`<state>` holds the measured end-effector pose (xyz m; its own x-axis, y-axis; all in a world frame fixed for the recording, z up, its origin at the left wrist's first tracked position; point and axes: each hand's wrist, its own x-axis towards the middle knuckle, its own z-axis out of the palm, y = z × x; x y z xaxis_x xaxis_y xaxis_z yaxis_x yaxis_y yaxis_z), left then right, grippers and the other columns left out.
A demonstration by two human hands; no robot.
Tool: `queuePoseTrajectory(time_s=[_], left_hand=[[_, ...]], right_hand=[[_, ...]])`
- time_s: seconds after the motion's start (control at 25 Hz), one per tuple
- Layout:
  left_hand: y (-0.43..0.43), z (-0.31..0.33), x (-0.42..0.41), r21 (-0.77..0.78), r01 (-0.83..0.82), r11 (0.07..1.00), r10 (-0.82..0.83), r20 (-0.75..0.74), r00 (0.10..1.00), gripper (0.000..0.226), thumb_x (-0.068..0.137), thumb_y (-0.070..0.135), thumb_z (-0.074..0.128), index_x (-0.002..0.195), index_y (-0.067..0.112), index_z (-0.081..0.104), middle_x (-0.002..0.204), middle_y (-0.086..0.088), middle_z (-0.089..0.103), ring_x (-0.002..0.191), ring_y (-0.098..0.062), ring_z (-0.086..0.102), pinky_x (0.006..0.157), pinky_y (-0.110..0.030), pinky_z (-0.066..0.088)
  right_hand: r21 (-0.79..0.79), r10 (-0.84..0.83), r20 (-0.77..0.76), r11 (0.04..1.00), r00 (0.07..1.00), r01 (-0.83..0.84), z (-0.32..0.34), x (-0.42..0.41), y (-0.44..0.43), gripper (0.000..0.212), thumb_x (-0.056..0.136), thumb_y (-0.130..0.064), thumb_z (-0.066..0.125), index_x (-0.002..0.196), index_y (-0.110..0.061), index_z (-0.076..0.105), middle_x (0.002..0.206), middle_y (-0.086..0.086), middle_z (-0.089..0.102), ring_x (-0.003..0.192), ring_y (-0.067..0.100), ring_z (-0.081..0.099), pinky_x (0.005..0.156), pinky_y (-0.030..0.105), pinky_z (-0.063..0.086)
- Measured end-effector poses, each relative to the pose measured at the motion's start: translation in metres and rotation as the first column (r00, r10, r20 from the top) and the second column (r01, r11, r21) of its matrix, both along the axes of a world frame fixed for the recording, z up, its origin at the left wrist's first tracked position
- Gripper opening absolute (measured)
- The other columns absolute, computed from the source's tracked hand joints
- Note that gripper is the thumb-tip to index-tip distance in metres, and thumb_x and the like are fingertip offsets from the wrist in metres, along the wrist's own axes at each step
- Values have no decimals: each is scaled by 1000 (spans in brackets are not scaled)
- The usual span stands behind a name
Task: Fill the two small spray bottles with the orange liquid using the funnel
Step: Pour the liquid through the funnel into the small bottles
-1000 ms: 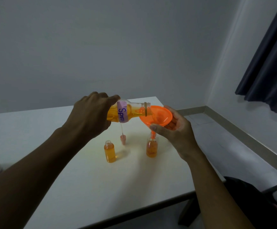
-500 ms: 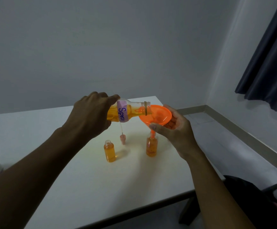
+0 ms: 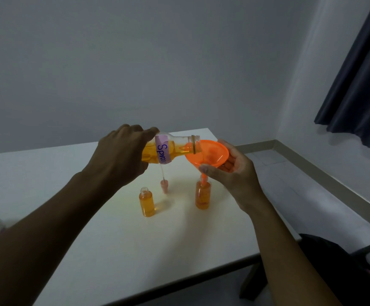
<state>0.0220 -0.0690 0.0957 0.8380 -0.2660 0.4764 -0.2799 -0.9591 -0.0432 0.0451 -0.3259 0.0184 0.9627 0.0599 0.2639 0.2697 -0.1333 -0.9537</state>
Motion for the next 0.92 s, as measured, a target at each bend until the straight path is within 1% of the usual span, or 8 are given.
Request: queuePoseTrajectory(time_s=[0.28,0.44,0.56,0.64,0.76,0.92], left_hand=[[0,0,-1,5,-7,1000,7,7,1000,67,72,20,80,133,20,51,113,-11,66,99,-33,61,74,-44,55],[-1,0,-1,-7,2,1000,-2,-3,1000,66,73,20,80,132,20,52,112,-11,67,98,-33,61,74,-45,56],[-1,0,-1,2,-1,1000,1,13,1000,67,73,19,79,134,20,51,113,-11,66,100,-34,61,74,-43,55],[-1,0,0,10,1,1000,-1,18,1000,67,73,20,79,134,20,51,113,-11,66,101,-33,61,73,-42,53],[1,-1,0,0,13,1000,-13,13,1000,66,73,19,79,133,21,51,111,-11,66,99,-33,60,73,-45,55],[2,-1,0,-13,19,1000,-19,2,1000,65,72,21,79,131,23,52,109,-9,66,97,-31,61,71,-45,56]], right_hand=[[-15,-4,4,1000,1000,5,1,0,1,99,60,-50,84,148,-30,42,142,-2,54,125,21,58,97,41,57],[-10,-2,-2,1000,1000,2,-1,2,0,98,63,-46,87,148,-29,42,143,0,54,126,22,57,98,45,56],[-11,5,-3,1000,1000,-5,-1,2,-1,98,63,-46,88,148,-29,42,142,-1,55,126,21,58,97,41,57],[-24,0,4,1000,1000,0,-1,2,0,98,62,-48,85,148,-29,42,142,-1,55,126,21,58,97,42,57],[-27,1,-2,1000,1000,-1,-1,2,0,98,61,-49,85,148,-30,42,142,-2,55,125,21,58,98,44,57],[-23,4,-10,1000,1000,-4,0,1,0,100,62,-49,86,149,-29,42,141,-2,55,125,21,58,97,44,57]])
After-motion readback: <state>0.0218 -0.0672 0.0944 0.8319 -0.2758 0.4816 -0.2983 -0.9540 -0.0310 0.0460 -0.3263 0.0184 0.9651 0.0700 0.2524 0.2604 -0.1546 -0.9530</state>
